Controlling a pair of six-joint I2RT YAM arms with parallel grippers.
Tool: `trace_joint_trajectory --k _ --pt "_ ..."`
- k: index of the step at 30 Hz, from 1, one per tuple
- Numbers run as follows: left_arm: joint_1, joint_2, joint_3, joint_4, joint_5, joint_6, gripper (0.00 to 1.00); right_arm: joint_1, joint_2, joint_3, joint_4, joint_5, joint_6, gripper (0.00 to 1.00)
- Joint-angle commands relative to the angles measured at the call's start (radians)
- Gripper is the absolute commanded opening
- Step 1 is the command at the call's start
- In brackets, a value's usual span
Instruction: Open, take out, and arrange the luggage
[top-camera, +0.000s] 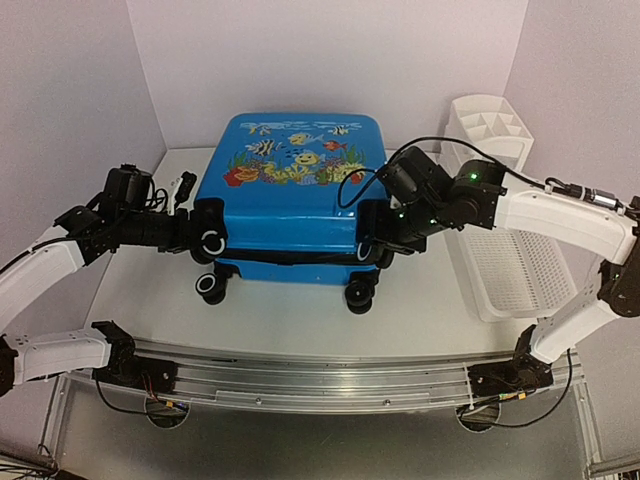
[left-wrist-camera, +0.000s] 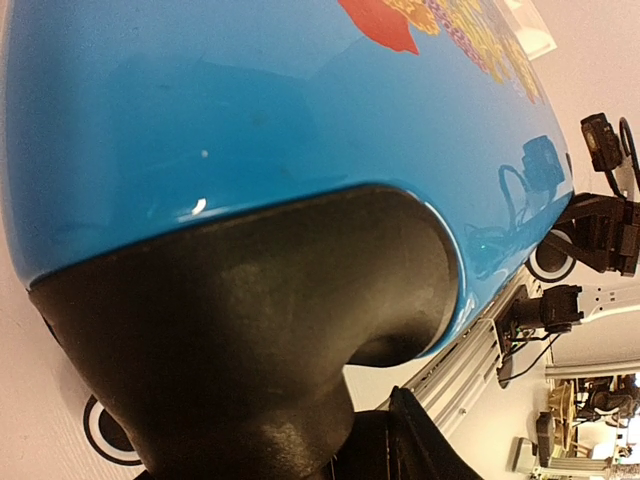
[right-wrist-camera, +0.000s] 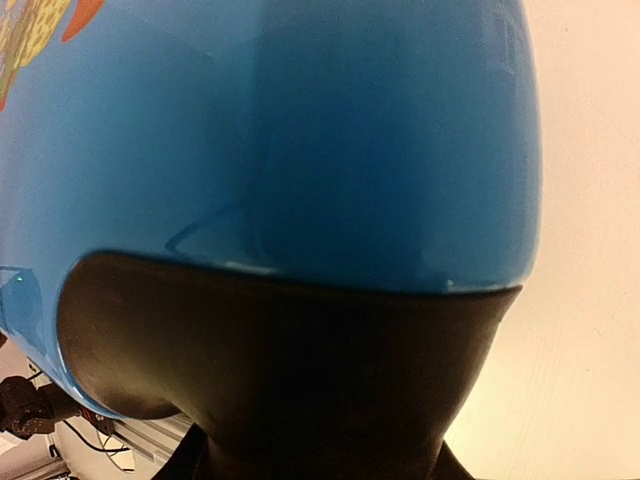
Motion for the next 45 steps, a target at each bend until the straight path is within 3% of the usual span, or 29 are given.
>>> trace_joint_trajectory --k 1,9,13,19,22,25,27,30,33,37,45 --pt "-0.013 -0.055 0.000 0.257 0.151 0.171 0.00 -0.049 -0.064 -0.009 0.006 0.074 -0.093 0.52" --pt "-0.013 -0.046 0.013 0.263 0.144 0.163 0.00 -0.122 -0.219 -0.033 -0.019 -0.057 -0.163 0.77" --pt "-0.013 -0.043 0.017 0.268 0.141 0.159 0.00 -0.221 -0.317 -0.134 -0.030 -0.074 -0.113 0.77" --pt "-0.013 -0.041 0.021 0.265 0.128 0.153 0.00 -0.317 -0.303 -0.342 0.020 -0.198 -0.094 0.66" --pt "-0.013 -0.040 0.023 0.261 0.125 0.157 0.00 -0.318 -0.344 -0.494 0.258 -0.260 -0.106 0.58" --pt "-0.013 -0.034 0.021 0.266 0.124 0.159 0.00 -0.316 -0.356 -0.666 0.615 -0.320 -0.118 0.49" --pt "-0.013 -0.031 0.024 0.268 0.124 0.161 0.00 -0.316 -0.330 -0.718 0.737 -0.348 -0.154 0.47" --pt "-0.013 -0.027 0.035 0.262 0.123 0.174 0.00 -0.308 -0.291 -0.768 0.839 -0.380 -0.227 0.47" --pt "-0.013 -0.023 0.041 0.259 0.121 0.185 0.00 -0.245 -0.297 -0.819 0.938 -0.302 -0.340 0.48" --pt "-0.013 -0.014 0.041 0.271 0.116 0.178 0.00 -0.107 -0.304 -0.962 1.249 -0.150 -0.536 0.49" --pt "-0.013 0.016 0.057 0.268 0.121 0.185 0.00 -0.069 -0.180 -1.025 1.491 -0.095 -0.616 0.47"
